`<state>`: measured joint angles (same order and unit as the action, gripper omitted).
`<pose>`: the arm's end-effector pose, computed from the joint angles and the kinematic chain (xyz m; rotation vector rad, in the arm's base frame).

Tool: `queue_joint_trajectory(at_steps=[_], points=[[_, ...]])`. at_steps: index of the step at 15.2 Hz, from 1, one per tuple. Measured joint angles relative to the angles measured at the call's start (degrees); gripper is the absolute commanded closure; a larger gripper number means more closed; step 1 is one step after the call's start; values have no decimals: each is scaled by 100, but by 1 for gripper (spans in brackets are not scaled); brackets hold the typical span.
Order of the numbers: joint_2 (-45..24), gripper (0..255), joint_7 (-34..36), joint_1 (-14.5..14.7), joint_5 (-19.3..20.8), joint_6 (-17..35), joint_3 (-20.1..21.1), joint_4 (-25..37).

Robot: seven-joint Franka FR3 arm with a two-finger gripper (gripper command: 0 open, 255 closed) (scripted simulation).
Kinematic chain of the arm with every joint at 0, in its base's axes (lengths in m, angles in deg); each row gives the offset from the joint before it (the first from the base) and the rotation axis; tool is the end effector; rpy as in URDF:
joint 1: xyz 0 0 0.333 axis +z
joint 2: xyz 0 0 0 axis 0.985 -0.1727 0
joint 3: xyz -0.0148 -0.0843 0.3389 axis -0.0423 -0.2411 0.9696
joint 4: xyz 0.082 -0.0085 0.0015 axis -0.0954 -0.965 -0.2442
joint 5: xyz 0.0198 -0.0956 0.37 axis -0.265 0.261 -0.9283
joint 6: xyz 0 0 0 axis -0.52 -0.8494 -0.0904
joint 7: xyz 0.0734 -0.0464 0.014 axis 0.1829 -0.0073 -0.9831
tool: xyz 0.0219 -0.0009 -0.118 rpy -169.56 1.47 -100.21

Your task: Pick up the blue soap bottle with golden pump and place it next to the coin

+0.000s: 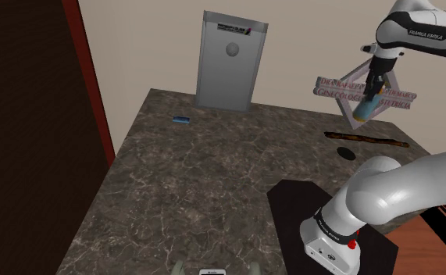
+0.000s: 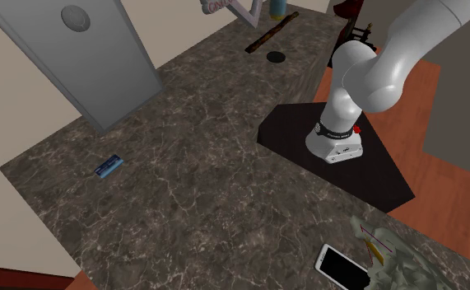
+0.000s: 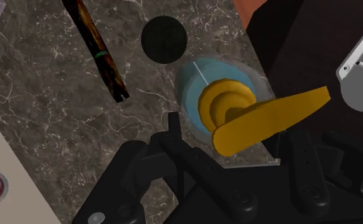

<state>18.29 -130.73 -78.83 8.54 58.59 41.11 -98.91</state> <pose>0.1888 -0.3877 0.5993 2.9487 0.6458 -0.3244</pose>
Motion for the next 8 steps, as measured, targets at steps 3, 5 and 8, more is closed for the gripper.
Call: queue_joint_trajectory(at_steps=[3, 5, 8], points=[[42, 255, 44, -25, 63, 188, -70, -220], [46, 255, 78, -31, 101, 338, -138, -365], [78, 255, 160, -50, 159, 542, -197, -609]])
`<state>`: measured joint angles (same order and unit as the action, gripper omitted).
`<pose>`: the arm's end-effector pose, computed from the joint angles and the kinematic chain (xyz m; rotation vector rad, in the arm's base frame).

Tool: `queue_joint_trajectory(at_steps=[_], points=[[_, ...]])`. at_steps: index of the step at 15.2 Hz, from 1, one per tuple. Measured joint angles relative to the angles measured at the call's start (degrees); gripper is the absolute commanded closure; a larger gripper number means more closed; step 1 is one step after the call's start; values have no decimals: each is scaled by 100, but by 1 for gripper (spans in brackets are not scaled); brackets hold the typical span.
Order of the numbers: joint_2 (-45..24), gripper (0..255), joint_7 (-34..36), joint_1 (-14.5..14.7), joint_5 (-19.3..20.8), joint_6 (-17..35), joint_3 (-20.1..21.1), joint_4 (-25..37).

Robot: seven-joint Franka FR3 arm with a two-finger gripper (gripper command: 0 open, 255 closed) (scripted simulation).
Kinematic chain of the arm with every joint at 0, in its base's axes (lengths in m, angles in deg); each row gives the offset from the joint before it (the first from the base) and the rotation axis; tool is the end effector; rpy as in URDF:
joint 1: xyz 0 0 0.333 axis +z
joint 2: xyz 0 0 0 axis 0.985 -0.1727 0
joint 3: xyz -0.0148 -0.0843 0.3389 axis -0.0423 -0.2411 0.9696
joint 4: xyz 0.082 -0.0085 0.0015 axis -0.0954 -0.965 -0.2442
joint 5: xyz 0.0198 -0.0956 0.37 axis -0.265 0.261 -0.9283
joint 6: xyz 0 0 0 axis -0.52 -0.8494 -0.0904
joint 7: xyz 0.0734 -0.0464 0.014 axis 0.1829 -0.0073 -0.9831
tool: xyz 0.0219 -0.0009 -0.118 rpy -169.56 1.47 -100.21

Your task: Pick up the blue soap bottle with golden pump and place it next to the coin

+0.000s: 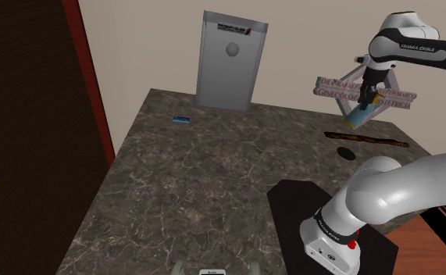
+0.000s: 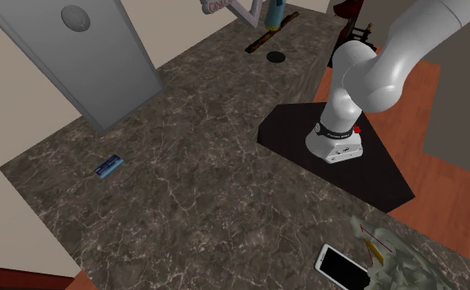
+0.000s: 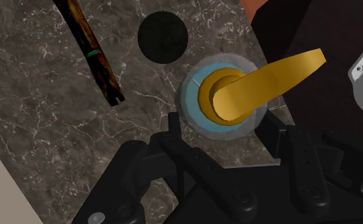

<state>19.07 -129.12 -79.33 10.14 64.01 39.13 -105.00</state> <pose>0.1871 -0.3891 0.5574 2.9483 0.6465 -0.3254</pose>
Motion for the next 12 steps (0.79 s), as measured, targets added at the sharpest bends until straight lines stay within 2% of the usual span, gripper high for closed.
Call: queue_joint_trajectory(at_steps=[12], points=[[-66, 255, 230, -6, 227, 848, -386, -766]])
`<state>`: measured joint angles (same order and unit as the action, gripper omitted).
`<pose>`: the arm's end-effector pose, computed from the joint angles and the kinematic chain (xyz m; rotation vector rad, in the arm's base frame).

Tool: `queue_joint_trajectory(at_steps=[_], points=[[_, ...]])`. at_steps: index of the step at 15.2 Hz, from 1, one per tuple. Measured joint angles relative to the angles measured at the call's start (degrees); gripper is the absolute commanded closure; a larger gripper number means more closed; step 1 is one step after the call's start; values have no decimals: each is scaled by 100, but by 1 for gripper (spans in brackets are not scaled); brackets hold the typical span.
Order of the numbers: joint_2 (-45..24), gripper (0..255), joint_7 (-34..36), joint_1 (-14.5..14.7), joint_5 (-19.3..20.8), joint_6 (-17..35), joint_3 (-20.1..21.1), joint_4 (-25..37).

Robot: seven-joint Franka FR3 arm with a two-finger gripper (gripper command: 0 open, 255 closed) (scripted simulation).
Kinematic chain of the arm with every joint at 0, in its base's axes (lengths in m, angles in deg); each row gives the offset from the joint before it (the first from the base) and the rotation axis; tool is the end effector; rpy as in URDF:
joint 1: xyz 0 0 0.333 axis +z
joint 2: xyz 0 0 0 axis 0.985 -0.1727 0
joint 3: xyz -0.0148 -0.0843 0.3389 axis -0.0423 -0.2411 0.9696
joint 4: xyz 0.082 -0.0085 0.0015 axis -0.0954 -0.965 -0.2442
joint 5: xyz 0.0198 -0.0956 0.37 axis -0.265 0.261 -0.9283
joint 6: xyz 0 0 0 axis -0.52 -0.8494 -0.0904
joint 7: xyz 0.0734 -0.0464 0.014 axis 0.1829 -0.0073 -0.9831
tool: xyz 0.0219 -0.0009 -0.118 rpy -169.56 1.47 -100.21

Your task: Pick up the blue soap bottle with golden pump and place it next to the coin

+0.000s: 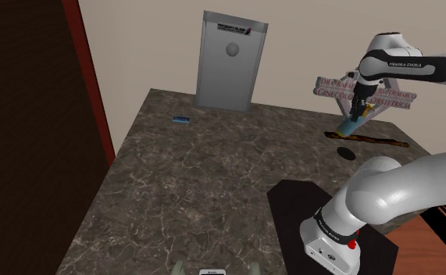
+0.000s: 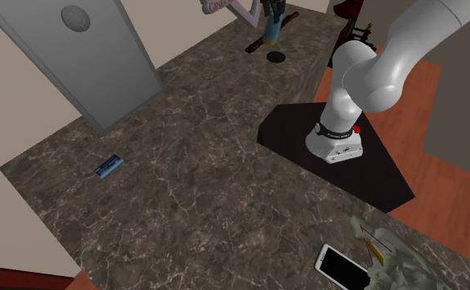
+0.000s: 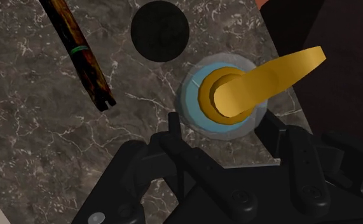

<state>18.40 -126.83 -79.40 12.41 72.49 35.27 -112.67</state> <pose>0.1878 -0.3898 0.4964 2.9484 0.6469 -0.3255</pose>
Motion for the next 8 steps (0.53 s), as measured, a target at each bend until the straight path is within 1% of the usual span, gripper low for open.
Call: queue_joint_trajectory(at_steps=[8], points=[[-164, 255, 139, 44, 157, 622, -338, -442]])
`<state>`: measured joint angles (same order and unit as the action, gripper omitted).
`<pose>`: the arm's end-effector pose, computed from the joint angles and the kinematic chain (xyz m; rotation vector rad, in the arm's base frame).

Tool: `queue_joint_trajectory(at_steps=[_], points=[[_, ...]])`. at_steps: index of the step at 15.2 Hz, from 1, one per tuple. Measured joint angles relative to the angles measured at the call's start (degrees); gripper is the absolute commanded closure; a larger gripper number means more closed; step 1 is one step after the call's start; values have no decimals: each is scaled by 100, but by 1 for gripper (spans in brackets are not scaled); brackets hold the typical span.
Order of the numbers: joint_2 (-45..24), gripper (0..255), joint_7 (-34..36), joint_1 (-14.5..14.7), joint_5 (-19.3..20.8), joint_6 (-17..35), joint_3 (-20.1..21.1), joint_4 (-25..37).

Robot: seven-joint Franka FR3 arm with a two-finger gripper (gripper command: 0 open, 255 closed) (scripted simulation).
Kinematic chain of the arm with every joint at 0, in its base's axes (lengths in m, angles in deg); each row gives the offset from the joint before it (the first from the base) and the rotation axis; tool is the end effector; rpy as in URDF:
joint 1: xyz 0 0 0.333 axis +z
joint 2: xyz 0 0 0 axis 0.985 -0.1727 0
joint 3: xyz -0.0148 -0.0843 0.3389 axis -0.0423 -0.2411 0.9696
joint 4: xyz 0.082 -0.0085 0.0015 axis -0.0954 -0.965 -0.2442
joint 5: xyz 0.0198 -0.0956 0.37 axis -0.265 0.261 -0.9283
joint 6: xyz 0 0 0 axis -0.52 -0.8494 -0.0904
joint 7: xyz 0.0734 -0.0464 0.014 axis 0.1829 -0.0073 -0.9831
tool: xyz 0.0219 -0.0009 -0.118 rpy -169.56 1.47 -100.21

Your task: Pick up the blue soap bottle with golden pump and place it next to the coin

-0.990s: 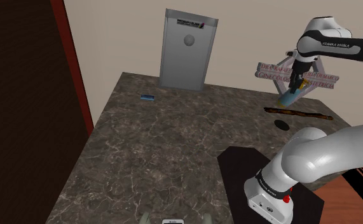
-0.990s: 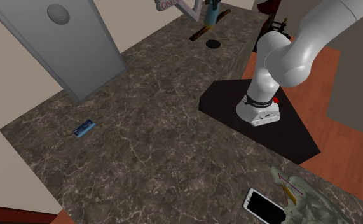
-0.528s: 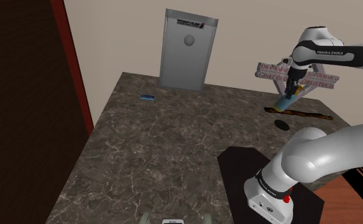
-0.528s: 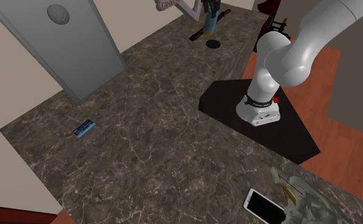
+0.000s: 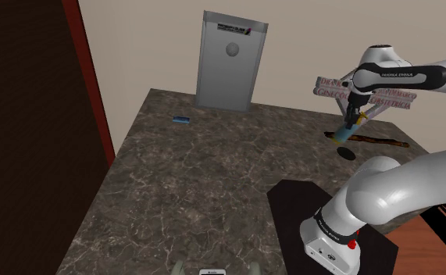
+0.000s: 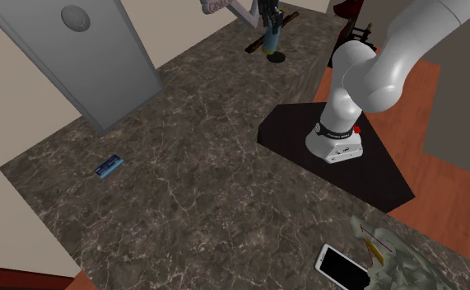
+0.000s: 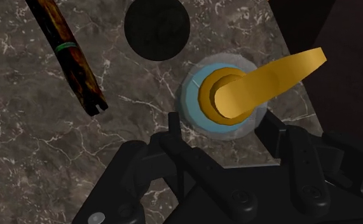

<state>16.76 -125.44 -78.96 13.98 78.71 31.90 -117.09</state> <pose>0.1884 -0.3901 0.4556 2.9483 0.6468 -0.3253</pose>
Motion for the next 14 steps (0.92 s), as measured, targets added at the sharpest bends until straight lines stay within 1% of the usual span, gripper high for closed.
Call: queue_joint_trajectory(at_steps=[5, 14], points=[[-157, 255, 92, 62, 82, 403, -228, -243], [-629, 255, 184, 298, 169, 1239, -802, -584]])
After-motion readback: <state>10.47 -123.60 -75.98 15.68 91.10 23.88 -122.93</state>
